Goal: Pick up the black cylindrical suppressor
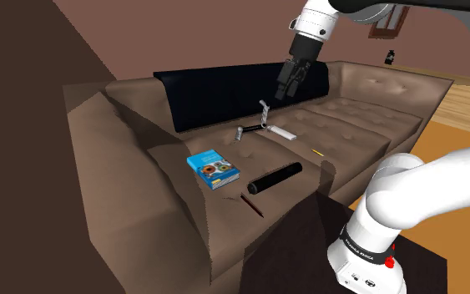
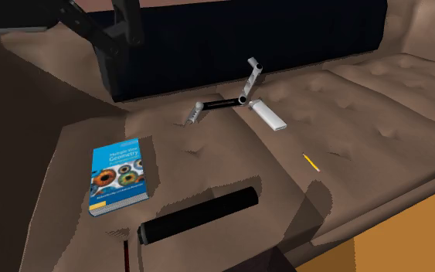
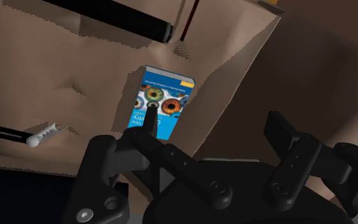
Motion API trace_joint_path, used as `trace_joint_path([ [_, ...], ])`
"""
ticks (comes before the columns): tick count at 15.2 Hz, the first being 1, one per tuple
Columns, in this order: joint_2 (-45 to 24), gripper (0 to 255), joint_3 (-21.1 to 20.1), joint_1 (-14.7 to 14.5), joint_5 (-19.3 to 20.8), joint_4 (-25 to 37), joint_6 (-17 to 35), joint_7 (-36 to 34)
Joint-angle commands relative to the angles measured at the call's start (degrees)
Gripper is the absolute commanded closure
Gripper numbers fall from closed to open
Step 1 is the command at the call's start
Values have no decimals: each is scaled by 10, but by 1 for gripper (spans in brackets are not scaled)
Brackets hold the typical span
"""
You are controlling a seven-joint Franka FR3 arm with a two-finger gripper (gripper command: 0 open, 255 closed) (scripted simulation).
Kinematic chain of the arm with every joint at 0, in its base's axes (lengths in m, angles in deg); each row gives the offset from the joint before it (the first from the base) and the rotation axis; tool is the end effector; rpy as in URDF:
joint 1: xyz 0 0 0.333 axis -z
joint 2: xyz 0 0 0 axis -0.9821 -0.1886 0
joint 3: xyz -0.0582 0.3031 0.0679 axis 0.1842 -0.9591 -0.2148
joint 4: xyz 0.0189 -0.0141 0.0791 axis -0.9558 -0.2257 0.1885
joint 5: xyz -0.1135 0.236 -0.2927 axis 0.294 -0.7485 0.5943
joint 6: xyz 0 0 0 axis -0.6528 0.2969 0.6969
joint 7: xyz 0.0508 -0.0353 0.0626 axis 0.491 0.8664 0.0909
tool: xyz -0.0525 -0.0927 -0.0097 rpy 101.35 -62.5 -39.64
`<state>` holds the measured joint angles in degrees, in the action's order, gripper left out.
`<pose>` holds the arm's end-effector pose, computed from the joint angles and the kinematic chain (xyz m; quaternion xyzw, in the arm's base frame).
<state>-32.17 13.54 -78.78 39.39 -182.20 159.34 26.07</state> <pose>0.3158 -0.0081 0.6261 -0.9923 -0.0548 -0.0866 0.0691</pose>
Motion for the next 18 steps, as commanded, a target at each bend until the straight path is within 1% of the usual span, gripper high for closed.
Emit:
trace_joint_path([
  [1,0,0,0,0,0,0,0,0],
  [6,13,0,36,-19,32,-92,59,114],
  [10,8,0,69,-30,62,-154,112,206],
  [14,-14,0,106,-39,97,-204,172,298],
  [18,-57,0,147,-46,133,-242,242,391],
])
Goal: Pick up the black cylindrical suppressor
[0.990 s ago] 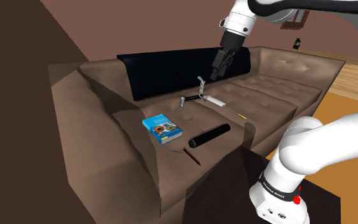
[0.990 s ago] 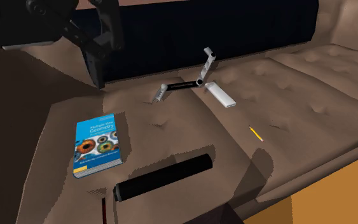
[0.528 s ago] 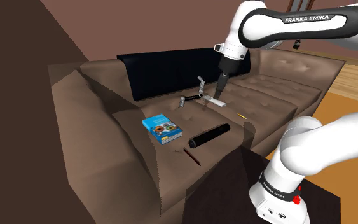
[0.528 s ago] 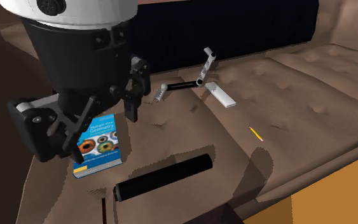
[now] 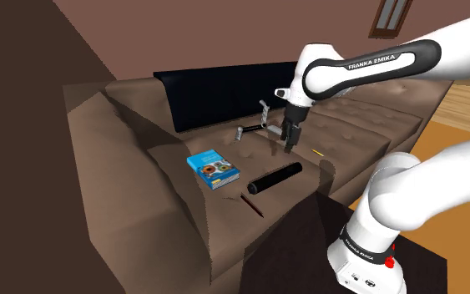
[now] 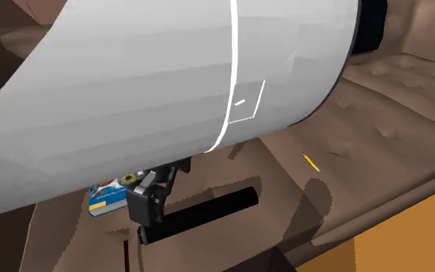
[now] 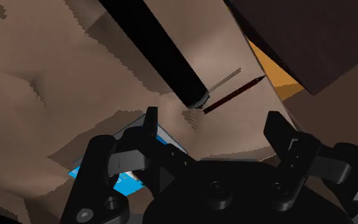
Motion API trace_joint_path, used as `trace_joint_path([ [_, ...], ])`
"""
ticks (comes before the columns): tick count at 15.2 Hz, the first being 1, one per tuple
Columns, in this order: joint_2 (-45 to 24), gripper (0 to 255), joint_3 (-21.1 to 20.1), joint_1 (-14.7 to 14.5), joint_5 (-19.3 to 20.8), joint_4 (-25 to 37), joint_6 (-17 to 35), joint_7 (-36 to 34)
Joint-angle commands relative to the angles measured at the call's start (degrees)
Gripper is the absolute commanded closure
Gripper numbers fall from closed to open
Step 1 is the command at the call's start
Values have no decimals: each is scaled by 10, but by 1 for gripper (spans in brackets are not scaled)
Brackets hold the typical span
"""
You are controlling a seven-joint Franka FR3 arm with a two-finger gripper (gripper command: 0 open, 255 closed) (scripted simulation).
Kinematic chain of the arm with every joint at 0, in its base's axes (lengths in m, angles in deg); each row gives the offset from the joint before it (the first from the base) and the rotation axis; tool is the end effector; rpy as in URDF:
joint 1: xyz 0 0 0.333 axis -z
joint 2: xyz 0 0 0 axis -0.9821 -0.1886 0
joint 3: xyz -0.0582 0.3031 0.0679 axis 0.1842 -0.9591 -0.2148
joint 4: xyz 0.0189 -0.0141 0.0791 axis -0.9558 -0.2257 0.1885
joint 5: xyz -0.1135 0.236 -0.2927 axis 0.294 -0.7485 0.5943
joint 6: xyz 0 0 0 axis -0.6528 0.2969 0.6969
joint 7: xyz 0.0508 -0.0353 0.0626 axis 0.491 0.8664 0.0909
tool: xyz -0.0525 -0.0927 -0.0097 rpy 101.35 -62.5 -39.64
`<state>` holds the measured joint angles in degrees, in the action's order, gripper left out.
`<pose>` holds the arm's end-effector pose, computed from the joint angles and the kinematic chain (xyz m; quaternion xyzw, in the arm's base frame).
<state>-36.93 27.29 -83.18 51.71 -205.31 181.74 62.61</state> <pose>0.3300 -0.0715 0.4305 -0.9411 -0.3335 -0.0446 0.0343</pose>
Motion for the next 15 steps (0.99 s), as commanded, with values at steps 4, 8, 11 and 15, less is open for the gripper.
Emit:
trace_joint_path([
  [4,-75,0,55,-11,44,-34,99,118],
  [8,-163,0,103,-29,66,-40,188,215],
  [11,-243,0,140,-50,65,-34,258,294],
  [15,-319,0,169,-75,37,-24,321,370],
])
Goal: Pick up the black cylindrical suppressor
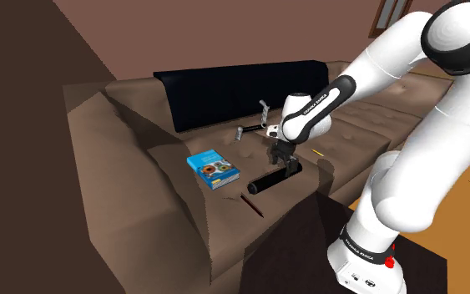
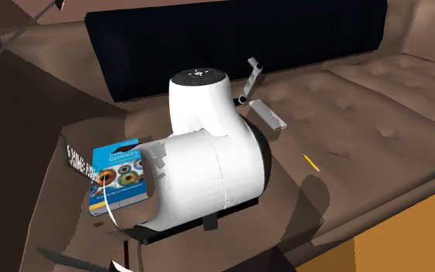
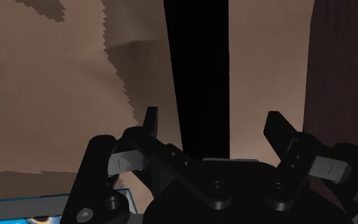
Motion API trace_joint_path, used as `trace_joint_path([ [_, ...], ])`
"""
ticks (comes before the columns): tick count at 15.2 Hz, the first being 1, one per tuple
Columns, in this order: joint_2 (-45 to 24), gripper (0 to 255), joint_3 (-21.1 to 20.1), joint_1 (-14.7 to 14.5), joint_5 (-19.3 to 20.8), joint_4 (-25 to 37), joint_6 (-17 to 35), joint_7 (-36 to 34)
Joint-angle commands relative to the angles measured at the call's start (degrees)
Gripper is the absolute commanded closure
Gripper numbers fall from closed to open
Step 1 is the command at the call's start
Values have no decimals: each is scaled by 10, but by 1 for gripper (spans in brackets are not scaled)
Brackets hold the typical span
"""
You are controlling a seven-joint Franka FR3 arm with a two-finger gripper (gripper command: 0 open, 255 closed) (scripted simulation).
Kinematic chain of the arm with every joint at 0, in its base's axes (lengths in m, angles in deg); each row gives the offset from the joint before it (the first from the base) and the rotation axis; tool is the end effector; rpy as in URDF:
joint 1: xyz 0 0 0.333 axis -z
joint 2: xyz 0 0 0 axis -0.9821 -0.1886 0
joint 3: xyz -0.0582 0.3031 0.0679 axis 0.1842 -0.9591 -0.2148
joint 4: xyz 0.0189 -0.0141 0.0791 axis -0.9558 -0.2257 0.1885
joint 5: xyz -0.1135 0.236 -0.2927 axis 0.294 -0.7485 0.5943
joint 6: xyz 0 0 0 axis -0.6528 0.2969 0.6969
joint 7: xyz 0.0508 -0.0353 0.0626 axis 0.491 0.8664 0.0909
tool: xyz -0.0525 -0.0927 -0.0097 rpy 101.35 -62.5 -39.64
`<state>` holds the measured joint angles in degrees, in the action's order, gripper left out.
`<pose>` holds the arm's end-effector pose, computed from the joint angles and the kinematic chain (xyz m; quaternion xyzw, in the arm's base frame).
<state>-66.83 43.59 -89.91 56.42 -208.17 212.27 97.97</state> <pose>0.3640 -0.1302 0.2640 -0.8296 -0.5583 -0.0059 0.0017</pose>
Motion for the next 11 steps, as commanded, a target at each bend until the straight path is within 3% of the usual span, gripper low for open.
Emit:
trace_joint_path([
  [1,-31,0,8,-11,-19,3,27,22],
  [6,-95,0,16,-32,-91,0,85,74],
  [8,-95,0,15,-31,-91,0,85,74],
  [9,-94,255,15,-31,-90,0,84,73],
  [11,-94,255,15,-31,-90,0,84,73],
])
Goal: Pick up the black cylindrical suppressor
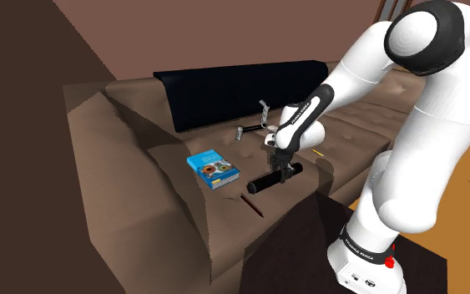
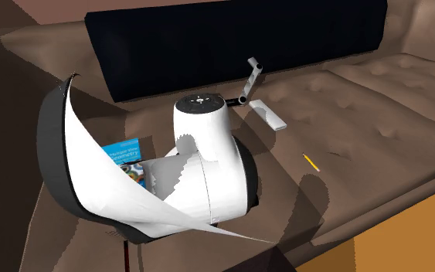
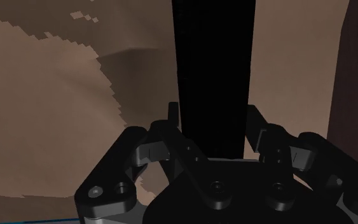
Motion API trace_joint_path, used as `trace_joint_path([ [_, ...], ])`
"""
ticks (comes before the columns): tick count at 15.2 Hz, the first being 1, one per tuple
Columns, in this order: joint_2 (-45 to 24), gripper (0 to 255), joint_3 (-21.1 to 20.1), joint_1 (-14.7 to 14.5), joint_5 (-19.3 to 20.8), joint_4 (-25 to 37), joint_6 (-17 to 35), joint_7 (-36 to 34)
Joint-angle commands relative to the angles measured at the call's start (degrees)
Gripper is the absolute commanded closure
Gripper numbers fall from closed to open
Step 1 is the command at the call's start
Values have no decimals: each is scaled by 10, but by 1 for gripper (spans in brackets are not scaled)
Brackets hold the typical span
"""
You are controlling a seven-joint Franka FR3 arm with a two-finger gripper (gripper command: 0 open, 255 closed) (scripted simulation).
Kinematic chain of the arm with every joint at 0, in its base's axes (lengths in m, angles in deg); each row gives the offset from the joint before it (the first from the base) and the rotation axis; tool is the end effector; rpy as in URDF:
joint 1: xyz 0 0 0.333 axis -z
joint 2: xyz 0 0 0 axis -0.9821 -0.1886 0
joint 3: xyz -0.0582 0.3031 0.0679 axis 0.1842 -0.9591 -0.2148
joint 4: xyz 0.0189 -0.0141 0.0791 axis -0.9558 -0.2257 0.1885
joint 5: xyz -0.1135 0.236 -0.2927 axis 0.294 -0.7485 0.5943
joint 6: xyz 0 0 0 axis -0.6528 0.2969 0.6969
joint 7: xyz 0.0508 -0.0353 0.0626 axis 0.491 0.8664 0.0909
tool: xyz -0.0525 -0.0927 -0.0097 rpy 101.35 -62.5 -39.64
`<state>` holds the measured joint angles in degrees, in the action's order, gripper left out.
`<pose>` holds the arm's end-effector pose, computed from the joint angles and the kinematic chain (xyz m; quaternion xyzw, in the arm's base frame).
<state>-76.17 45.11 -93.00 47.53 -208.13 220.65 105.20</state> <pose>0.3672 -0.1320 0.2227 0.8258 0.5640 0.0045 0.0004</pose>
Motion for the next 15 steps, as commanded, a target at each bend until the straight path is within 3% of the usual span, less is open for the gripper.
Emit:
trace_joint_path([
  [1,0,255,0,0,0,0,1,0],
  [7,-2,255,0,0,-2,0,2,1],
  [15,88,255,-10,26,90,6,-84,-65],
])
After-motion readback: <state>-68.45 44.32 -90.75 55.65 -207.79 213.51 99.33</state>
